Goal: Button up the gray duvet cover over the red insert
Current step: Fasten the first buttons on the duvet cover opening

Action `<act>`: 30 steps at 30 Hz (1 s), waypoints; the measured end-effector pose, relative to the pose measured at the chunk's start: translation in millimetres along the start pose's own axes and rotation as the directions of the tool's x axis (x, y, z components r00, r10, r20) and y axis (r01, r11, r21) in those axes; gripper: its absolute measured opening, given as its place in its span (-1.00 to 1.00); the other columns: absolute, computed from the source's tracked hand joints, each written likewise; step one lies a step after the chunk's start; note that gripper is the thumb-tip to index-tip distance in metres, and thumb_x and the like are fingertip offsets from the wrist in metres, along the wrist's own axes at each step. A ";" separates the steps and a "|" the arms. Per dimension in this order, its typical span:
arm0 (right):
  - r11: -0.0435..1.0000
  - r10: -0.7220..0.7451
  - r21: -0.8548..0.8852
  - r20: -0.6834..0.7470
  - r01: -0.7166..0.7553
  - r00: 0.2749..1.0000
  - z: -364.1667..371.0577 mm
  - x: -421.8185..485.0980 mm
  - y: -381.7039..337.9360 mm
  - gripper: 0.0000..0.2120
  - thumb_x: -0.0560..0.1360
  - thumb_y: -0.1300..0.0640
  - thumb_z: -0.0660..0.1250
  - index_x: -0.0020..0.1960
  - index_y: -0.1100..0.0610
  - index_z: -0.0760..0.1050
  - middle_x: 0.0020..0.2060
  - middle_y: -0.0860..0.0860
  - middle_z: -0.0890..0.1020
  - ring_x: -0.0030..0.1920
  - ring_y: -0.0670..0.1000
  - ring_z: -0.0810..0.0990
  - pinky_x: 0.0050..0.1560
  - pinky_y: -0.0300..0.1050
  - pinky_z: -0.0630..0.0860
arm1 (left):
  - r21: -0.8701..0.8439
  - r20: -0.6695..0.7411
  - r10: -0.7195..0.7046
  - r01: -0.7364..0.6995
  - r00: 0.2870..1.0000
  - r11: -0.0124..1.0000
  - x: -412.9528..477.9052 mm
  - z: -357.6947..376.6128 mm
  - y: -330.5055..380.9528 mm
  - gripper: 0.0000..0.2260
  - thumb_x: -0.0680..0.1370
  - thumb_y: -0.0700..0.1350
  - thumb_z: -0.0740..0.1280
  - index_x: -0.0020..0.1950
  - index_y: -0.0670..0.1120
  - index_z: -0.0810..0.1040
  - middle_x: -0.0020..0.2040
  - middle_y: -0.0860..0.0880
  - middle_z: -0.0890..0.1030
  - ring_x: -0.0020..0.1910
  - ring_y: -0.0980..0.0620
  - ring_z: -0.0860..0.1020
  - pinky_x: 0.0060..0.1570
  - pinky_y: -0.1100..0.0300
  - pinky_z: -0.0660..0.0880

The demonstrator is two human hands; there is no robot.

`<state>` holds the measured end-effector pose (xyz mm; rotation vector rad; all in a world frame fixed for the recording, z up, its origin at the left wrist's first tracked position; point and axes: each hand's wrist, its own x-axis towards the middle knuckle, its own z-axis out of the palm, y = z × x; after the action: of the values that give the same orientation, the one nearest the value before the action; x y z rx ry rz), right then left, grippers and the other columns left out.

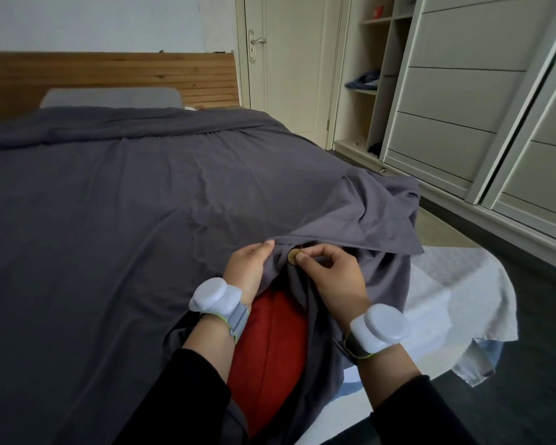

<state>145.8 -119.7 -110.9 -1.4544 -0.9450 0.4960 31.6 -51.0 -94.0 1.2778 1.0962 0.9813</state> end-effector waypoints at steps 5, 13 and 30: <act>0.989 0.050 0.140 0.022 -0.053 0.999 0.8 -3.1 -3.9 -0.88 0.42 0.23 0.46 -0.28 0.08 0.63 -0.34 -0.16 0.68 -0.30 -0.30 0.61 -0.23 -0.49 0.46 | 0.134 -0.005 -0.002 0.003 1.000 0.991 1.0 -3.0 -1.8 -0.78 0.53 0.01 0.28 -0.22 -0.11 0.49 -0.20 -0.14 0.49 -0.15 -0.03 0.44 -0.17 0.16 0.33; 0.996 0.039 -0.075 -0.080 -0.045 0.996 6.7 -6.1 2.6 -0.89 0.40 0.11 0.47 -0.20 0.15 0.64 -0.29 0.03 0.71 -0.30 -0.13 0.61 -0.30 -0.34 0.51 | 0.080 0.089 -0.042 0.034 0.995 0.996 -1.5 0.8 -1.2 -0.63 0.51 0.10 0.26 -0.22 -0.20 0.61 -0.34 -0.06 0.60 -0.30 0.02 0.56 -0.25 0.25 0.44; 0.967 0.230 -0.112 -0.017 -0.230 0.973 14.1 -6.6 7.1 -0.46 0.30 -0.23 0.34 -0.39 0.30 0.48 -0.44 0.24 0.54 -0.37 -0.05 0.47 -0.25 -0.03 0.53 | 0.233 0.085 0.181 -0.196 0.980 0.953 -14.1 -1.5 -17.4 -0.92 0.35 -0.25 0.48 -0.21 -0.09 0.68 -0.38 0.07 0.66 -0.45 0.26 0.58 -0.38 0.42 0.47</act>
<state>132.8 -115.6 -121.3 -1.6780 -0.8151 0.6174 26.4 -65.6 -110.3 1.6247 1.0822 0.9625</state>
